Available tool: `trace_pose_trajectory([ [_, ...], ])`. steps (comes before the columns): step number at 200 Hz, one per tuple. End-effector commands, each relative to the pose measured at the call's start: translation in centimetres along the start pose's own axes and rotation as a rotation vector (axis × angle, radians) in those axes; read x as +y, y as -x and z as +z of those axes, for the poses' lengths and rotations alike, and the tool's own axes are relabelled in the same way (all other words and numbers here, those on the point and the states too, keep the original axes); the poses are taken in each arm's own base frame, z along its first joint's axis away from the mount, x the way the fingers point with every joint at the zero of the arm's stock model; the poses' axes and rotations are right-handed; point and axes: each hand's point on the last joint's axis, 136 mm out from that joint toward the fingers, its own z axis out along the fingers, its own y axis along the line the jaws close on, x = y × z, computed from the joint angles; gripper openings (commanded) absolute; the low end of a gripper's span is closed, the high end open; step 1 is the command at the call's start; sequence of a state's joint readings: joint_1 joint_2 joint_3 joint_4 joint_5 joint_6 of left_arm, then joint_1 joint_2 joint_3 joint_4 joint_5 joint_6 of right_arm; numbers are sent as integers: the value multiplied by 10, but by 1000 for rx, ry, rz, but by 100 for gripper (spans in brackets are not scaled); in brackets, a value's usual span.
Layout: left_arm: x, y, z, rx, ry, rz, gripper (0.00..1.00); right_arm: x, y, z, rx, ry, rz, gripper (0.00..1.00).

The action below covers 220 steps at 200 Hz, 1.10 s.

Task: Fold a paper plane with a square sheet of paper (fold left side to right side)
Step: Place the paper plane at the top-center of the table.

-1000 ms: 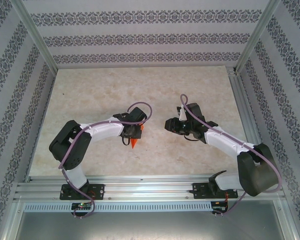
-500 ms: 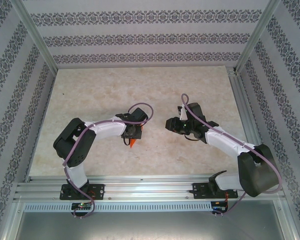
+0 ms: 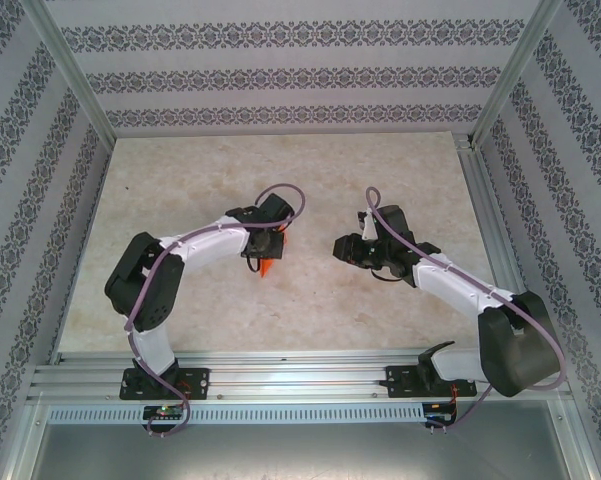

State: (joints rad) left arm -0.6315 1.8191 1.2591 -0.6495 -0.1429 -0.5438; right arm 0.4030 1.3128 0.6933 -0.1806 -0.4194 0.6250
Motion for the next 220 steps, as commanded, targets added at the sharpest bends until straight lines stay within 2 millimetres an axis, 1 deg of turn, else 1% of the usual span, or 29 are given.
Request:
trace_pose_trajectory([
  [1, 20, 20, 10, 32, 25, 33, 0, 0, 5, -7, -30, 2, -23, 30],
  [31, 34, 54, 31, 30, -21, -19, 0, -1, 4, -10, -33, 2, -22, 30],
  [50, 43, 72, 42, 26, -7, -14, 0, -3, 2, -12, -32, -3, -20, 30],
  [89, 58, 96, 68, 55, -20, -39, 0, -8, -2, -15, -28, -15, -12, 30],
  [104, 64, 102, 72, 48, -10, -32, 0, -10, -3, -16, -24, -25, -8, 30],
  [136, 69, 107, 86, 71, -14, -8, 0, -12, -2, -20, -33, -35, -9, 31],
  [174, 76, 103, 103, 107, 5, -4, 0, -14, -3, -24, -42, -46, -8, 32],
  [186, 77, 100, 107, 116, 14, -4, 5, -15, -3, -25, -43, -46, -5, 32],
  [205, 77, 93, 112, 134, 12, -14, 10, -15, -3, -25, -46, -47, -2, 32],
  [220, 78, 91, 111, 138, 12, -21, 16, -15, -1, -26, -51, -47, -3, 32],
])
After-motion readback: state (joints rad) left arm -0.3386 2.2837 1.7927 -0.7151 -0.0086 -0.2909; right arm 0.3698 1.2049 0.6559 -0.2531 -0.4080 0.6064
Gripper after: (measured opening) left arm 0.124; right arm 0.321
